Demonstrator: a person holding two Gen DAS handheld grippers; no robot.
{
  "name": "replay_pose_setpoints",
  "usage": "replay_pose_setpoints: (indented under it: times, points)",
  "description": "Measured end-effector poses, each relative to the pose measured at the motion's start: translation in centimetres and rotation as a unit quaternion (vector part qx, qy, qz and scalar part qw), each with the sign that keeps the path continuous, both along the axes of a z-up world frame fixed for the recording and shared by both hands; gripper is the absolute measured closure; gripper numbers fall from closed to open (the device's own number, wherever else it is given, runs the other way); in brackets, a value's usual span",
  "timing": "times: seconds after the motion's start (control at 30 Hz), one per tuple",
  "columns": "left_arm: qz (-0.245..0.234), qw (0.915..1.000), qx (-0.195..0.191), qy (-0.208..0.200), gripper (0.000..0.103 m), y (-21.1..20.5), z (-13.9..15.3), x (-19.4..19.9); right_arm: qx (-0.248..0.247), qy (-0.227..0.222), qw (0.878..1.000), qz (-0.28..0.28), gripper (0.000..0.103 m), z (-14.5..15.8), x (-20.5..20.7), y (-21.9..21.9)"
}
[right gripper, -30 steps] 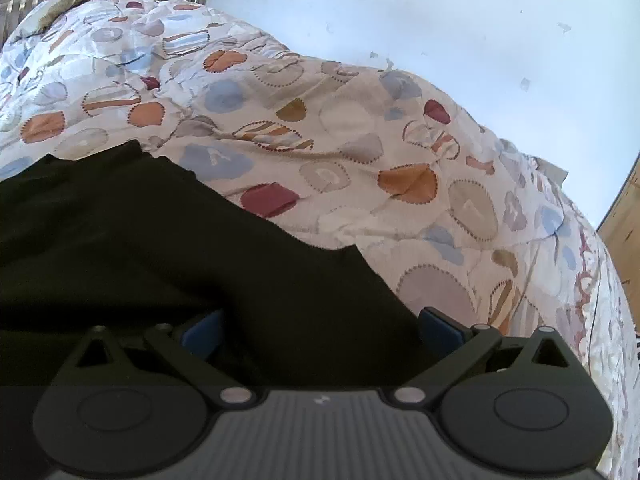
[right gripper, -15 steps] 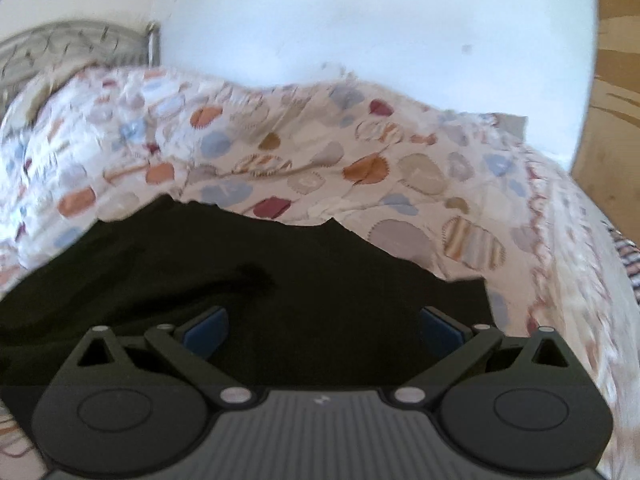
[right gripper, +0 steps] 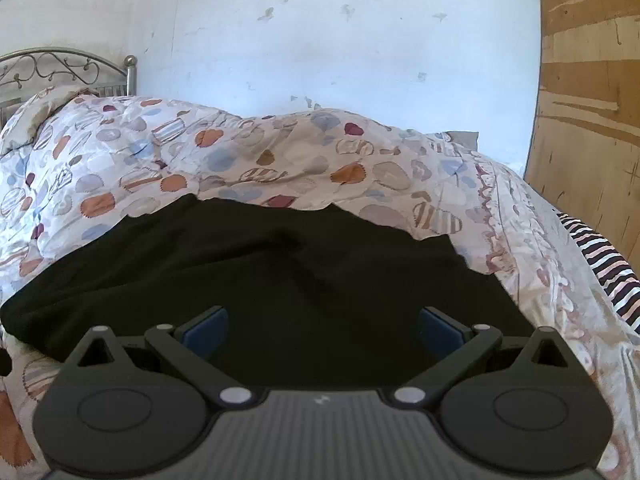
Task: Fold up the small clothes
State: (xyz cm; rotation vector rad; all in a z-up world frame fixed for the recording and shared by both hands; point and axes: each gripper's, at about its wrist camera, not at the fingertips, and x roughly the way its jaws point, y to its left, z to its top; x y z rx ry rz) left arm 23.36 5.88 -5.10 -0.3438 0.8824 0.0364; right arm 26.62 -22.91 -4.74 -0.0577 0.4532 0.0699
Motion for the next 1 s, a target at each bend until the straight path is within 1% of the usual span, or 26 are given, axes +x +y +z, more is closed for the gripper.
replay_pose_setpoints:
  times: [0.1,0.2,0.27,0.37,0.47,0.57,0.63,0.67,0.73,0.9,0.93,0.97,1.0]
  points:
    - [0.001,1.0000,0.000,0.005,0.001,0.0,-0.2,0.0,-0.012,0.006,1.000,0.001,0.000,-0.8,0.4,1.2]
    - [0.002,1.0000,0.001,0.008,0.001,0.0,-0.4,0.1,-0.031,0.028,0.999,0.000,0.000,-2.4,1.0,1.9]
    - [0.003,0.9999,0.002,0.009,0.001,0.0,-0.5,0.2,-0.036,0.033,0.999,0.000,0.000,-3.7,0.9,2.1]
    - [0.003,1.0000,0.000,0.009,0.001,-0.1,-0.7,0.4,-0.050,0.004,0.999,0.002,0.000,-4.8,-0.2,2.4]
    - [0.005,1.0000,-0.007,0.005,0.001,-0.2,-0.9,0.7,-0.051,-0.007,0.999,0.001,0.000,-5.2,-0.6,2.4]
    - [-0.002,0.9992,-0.035,-0.019,0.001,-0.2,-0.9,0.7,-0.049,-0.017,0.999,0.001,0.000,-5.5,-0.9,2.3]
    - [-0.016,0.9970,-0.061,-0.045,0.001,-0.3,-1.3,1.0,-0.051,-0.022,0.998,0.000,0.000,-5.7,-0.9,2.3]
    - [-0.018,0.9961,-0.071,-0.050,0.001,-0.3,-1.6,1.2,-0.051,-0.024,0.998,0.000,0.000,-5.7,-1.0,2.3]
    - [-0.011,0.9952,-0.086,-0.046,0.001,-0.3,-2.5,2.1,-0.051,-0.025,0.998,0.000,0.000,-5.7,-1.0,2.3]
    - [0.028,0.9914,-0.112,-0.061,0.001,1.2,-3.9,4.4,-0.047,-0.025,0.999,0.001,0.000,-5.7,-1.0,2.3]
    - [0.039,0.9900,-0.119,-0.064,0.002,1.7,-4.0,4.8,-0.047,-0.026,0.999,0.001,0.000,-5.7,-1.0,2.2]
    - [0.050,0.9888,-0.126,-0.062,0.007,2.1,-4.1,5.3,-0.047,-0.026,0.999,0.001,0.000,-5.8,-1.0,2.2]
    - [0.062,0.9881,-0.128,-0.059,0.016,2.4,-4.2,5.8,-0.047,-0.026,0.999,0.000,0.000,-5.7,-1.0,2.2]
